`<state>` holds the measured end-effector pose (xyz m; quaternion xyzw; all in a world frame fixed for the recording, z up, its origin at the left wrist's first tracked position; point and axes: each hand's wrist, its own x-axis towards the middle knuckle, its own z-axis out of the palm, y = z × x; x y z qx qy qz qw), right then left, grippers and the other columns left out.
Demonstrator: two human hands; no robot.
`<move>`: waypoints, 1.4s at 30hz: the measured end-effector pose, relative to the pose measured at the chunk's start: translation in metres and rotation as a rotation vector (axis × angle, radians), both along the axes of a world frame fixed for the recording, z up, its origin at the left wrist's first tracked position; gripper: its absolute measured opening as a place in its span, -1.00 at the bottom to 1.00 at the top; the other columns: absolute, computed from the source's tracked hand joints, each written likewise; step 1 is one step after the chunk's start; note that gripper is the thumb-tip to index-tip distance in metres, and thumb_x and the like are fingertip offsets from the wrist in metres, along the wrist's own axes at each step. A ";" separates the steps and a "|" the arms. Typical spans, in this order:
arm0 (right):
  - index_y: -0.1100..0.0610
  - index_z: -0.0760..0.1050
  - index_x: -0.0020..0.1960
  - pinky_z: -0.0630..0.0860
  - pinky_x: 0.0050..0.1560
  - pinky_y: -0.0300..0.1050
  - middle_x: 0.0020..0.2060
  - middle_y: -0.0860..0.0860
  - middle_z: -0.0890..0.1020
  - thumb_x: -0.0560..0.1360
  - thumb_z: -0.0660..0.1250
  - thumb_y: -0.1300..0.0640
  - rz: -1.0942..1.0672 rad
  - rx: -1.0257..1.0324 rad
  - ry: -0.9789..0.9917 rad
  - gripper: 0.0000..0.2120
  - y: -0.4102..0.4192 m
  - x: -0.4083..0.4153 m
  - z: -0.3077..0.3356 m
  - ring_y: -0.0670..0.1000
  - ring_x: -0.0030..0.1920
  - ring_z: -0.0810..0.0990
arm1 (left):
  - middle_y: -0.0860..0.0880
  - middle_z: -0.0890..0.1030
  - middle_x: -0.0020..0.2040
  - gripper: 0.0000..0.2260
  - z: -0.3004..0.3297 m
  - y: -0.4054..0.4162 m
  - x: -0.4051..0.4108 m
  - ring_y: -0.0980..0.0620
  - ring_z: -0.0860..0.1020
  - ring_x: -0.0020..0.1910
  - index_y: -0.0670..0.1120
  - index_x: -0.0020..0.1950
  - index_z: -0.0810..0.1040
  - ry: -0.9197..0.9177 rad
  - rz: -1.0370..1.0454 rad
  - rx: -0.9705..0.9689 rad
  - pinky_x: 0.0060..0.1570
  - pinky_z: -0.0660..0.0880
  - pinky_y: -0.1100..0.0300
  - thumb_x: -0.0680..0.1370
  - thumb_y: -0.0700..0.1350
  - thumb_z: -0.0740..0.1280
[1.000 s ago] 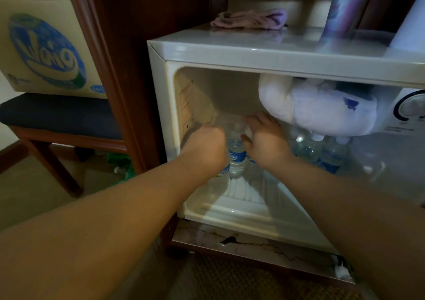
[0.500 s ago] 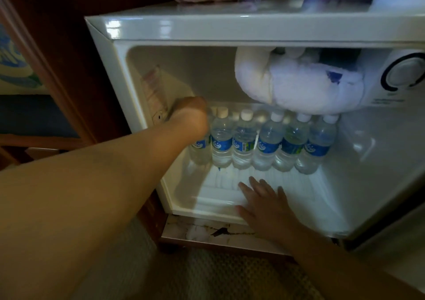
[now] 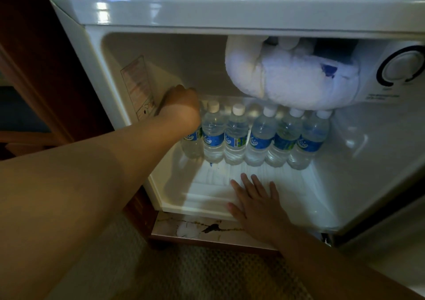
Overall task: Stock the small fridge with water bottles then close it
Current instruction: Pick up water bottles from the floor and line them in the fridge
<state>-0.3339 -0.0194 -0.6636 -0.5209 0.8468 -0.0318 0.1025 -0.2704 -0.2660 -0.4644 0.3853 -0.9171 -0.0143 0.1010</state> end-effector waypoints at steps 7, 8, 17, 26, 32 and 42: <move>-0.20 -0.21 0.66 -0.24 0.58 0.35 0.67 -0.07 -0.21 0.63 -0.21 -0.40 -0.010 -0.001 -0.008 -0.34 -0.001 -0.001 -0.001 0.04 0.65 -0.29 | -0.25 0.46 0.25 -0.60 -0.002 0.016 0.027 -0.29 0.50 0.22 -0.22 0.26 0.57 0.131 -0.126 -0.099 0.23 0.51 -0.06 0.42 -0.29 0.41; -0.20 -0.21 0.66 -0.23 0.58 0.36 0.67 -0.07 -0.21 0.63 -0.21 -0.39 -0.009 0.010 0.000 -0.34 -0.002 0.000 0.000 0.04 0.65 -0.28 | -0.24 0.46 0.25 -0.58 -0.003 0.022 0.037 -0.29 0.51 0.20 -0.21 0.28 0.57 0.171 -0.164 -0.115 0.22 0.52 -0.09 0.41 -0.30 0.40; -0.02 0.52 0.35 0.45 0.31 0.17 0.28 0.05 0.54 0.54 0.25 -0.23 0.284 -0.341 0.056 -0.52 -0.023 0.061 0.025 0.11 0.26 0.53 | -0.11 0.59 -0.11 -0.87 -0.017 0.076 0.221 -0.01 0.56 -0.21 -0.19 0.05 0.68 0.427 -0.640 -0.299 -0.24 0.56 0.13 0.61 -0.18 0.37; -0.09 0.54 0.25 0.48 -0.07 -0.22 0.03 -0.14 0.53 0.61 0.25 -0.07 0.847 -0.283 -0.140 -0.75 -0.098 0.242 0.039 -0.11 0.03 0.50 | 0.11 0.52 -0.20 -0.90 -0.036 0.076 0.440 0.18 0.39 -0.35 0.04 -0.10 0.57 0.438 0.150 -0.333 -0.30 0.33 0.38 0.58 0.01 0.42; -0.16 0.41 0.39 0.38 0.19 -0.26 0.22 -0.18 0.47 0.64 0.21 -0.11 0.943 -0.131 -0.334 -0.67 -0.125 0.368 0.017 -0.14 0.26 0.43 | 0.14 0.62 -0.13 -0.76 -0.056 0.098 0.559 0.22 0.56 -0.20 0.14 0.18 0.50 0.209 0.871 0.167 -0.30 0.41 0.27 0.58 0.20 0.33; -0.08 0.24 0.55 0.47 0.36 0.12 0.44 0.02 0.35 0.56 0.40 0.01 0.927 0.207 -0.326 -0.38 -0.197 0.502 -0.014 0.08 0.43 0.37 | -0.10 0.50 0.37 -0.30 -0.114 0.131 0.647 -0.17 0.50 0.31 0.11 0.52 0.30 0.010 1.304 0.611 0.19 0.56 -0.14 0.45 0.35 0.35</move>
